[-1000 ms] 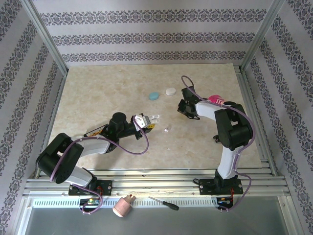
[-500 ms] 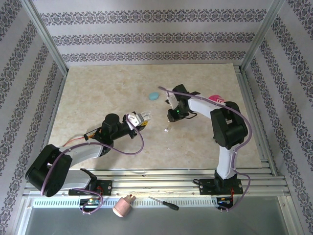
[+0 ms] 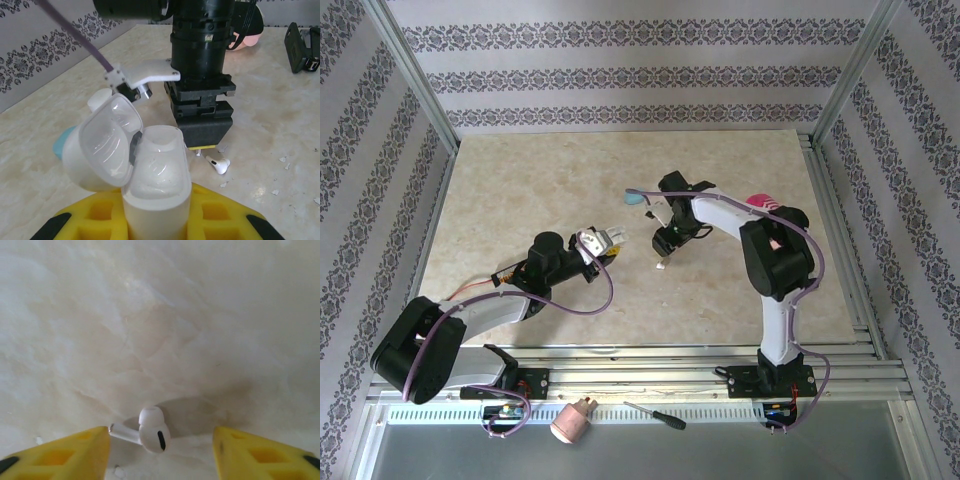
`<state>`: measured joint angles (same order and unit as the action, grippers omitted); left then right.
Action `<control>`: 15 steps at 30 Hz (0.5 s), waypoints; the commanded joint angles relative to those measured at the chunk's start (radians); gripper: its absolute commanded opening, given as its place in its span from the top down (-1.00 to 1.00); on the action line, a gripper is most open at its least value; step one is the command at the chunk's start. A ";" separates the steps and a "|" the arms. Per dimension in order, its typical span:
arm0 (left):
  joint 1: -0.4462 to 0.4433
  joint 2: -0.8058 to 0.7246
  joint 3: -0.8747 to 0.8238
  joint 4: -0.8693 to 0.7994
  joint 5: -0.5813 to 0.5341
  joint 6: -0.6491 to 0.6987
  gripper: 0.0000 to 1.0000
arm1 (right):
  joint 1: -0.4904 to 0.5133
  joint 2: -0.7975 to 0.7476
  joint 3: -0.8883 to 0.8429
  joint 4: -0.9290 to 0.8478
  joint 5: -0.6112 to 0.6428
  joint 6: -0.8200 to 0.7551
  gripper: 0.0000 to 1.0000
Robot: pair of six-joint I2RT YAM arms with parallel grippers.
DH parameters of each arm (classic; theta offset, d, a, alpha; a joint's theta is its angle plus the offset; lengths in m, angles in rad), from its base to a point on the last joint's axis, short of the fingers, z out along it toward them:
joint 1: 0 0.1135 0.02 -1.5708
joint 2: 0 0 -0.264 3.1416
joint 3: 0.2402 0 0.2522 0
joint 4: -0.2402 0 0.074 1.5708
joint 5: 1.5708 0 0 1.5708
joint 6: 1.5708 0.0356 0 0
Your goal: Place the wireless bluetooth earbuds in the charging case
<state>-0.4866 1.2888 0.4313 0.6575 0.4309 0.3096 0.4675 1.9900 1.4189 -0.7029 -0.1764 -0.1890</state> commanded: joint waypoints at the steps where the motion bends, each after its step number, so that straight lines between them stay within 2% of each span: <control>1: 0.021 -0.023 -0.007 0.002 -0.014 -0.021 1.00 | -0.020 -0.137 -0.061 0.105 -0.032 0.141 -0.23; 5: 0.031 -0.019 -0.003 0.014 -0.009 -0.026 1.00 | -0.049 -0.251 -0.191 0.256 -0.048 0.422 -0.23; 8: 0.037 -0.011 0.000 0.027 0.001 -0.030 1.00 | -0.065 -0.323 -0.317 0.385 -0.073 0.568 -0.20; 11: 0.040 -0.004 0.003 0.034 0.012 -0.032 1.00 | -0.083 -0.323 -0.350 0.387 -0.087 0.637 -0.14; 15: 0.042 0.013 0.006 0.045 0.021 -0.032 0.99 | -0.087 -0.271 -0.345 0.377 -0.122 0.657 0.05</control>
<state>-0.4561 1.2922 0.4313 0.6613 0.4328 0.3016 0.3813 1.6829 1.0779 -0.3626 -0.2489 0.3836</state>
